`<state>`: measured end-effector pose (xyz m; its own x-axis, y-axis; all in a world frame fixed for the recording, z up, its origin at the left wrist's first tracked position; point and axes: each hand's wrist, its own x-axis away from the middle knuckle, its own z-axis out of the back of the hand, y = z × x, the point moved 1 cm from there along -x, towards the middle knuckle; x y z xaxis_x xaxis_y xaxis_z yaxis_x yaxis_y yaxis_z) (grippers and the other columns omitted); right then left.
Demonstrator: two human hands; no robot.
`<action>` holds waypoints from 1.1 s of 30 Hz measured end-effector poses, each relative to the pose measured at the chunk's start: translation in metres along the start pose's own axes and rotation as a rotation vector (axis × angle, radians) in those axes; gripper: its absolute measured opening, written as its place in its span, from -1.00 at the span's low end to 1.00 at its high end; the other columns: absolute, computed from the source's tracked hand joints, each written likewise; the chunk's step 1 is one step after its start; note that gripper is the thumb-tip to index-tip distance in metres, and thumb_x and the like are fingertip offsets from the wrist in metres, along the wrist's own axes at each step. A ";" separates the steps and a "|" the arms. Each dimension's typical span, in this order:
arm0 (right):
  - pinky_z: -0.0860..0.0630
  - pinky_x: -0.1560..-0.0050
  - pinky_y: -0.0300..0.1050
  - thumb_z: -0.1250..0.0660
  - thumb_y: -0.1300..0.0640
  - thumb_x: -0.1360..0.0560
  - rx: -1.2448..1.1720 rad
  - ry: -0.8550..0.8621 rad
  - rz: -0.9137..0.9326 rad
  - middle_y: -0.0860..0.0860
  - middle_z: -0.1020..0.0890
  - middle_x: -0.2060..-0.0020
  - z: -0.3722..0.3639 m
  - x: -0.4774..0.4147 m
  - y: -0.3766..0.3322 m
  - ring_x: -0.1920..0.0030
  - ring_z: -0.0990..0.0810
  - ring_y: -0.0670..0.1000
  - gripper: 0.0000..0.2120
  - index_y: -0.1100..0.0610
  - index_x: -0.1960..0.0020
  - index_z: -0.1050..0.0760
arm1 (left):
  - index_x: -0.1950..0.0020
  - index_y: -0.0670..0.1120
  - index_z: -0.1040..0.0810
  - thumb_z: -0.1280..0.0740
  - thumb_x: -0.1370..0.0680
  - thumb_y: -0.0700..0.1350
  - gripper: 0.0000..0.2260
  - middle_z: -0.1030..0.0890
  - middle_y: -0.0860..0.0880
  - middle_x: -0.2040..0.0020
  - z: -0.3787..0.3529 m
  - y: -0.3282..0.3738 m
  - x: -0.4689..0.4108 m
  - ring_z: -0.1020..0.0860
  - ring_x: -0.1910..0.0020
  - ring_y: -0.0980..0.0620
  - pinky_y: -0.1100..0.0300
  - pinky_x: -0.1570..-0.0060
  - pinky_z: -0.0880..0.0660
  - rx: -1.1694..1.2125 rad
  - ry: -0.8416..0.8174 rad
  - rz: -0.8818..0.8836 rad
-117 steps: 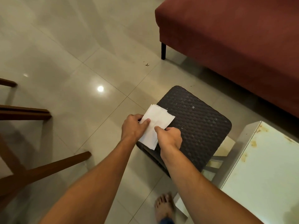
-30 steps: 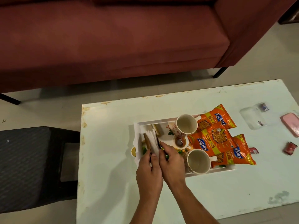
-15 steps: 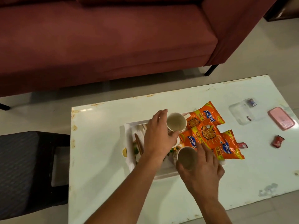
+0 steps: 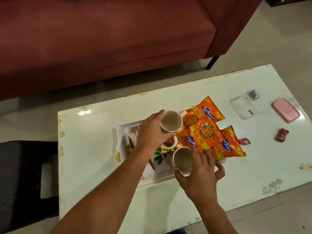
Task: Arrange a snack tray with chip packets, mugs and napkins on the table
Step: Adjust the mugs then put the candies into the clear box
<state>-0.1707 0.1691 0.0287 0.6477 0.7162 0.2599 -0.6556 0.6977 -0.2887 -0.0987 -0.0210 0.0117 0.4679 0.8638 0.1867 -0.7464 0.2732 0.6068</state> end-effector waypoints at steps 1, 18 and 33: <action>-0.10 -0.42 0.25 -0.60 -0.18 -0.28 0.000 0.005 -0.001 -0.01 -0.54 -0.39 0.000 0.000 0.000 -0.53 -0.30 0.13 -0.15 0.03 -0.48 -0.39 | -0.53 0.03 -0.34 -0.59 -0.30 0.24 -0.11 -0.51 0.00 -0.44 0.001 -0.001 -0.001 -0.50 -0.39 -0.04 0.01 -0.26 -0.51 -0.008 0.012 -0.013; -0.11 -0.36 0.20 -0.58 -0.25 -0.25 -0.043 0.058 0.019 -0.03 -0.60 -0.31 -0.012 0.007 -0.021 -0.47 -0.36 0.12 -0.17 0.01 -0.43 -0.44 | -0.50 0.06 -0.37 -0.55 -0.27 0.35 -0.12 -0.55 0.02 -0.40 0.014 -0.015 -0.007 -0.56 -0.30 -0.03 0.01 -0.21 -0.57 -0.108 -0.003 -0.063; -0.10 -0.41 0.25 -0.45 -0.48 -0.24 -0.170 0.092 0.074 -0.06 -0.20 -0.60 0.014 0.013 -0.009 -0.59 -0.15 0.04 0.02 -0.12 -0.57 -0.22 | -0.56 0.13 -0.25 -0.49 -0.36 0.31 -0.16 -0.41 0.05 -0.51 0.041 -0.018 0.012 -0.44 -0.43 -0.01 -0.09 -0.27 -0.54 0.126 0.038 0.058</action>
<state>-0.1620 0.1723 0.0476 0.6378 0.7556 0.1491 -0.6329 0.6246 -0.4575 -0.0605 -0.0332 0.0345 0.4061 0.8925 0.1965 -0.7053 0.1693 0.6883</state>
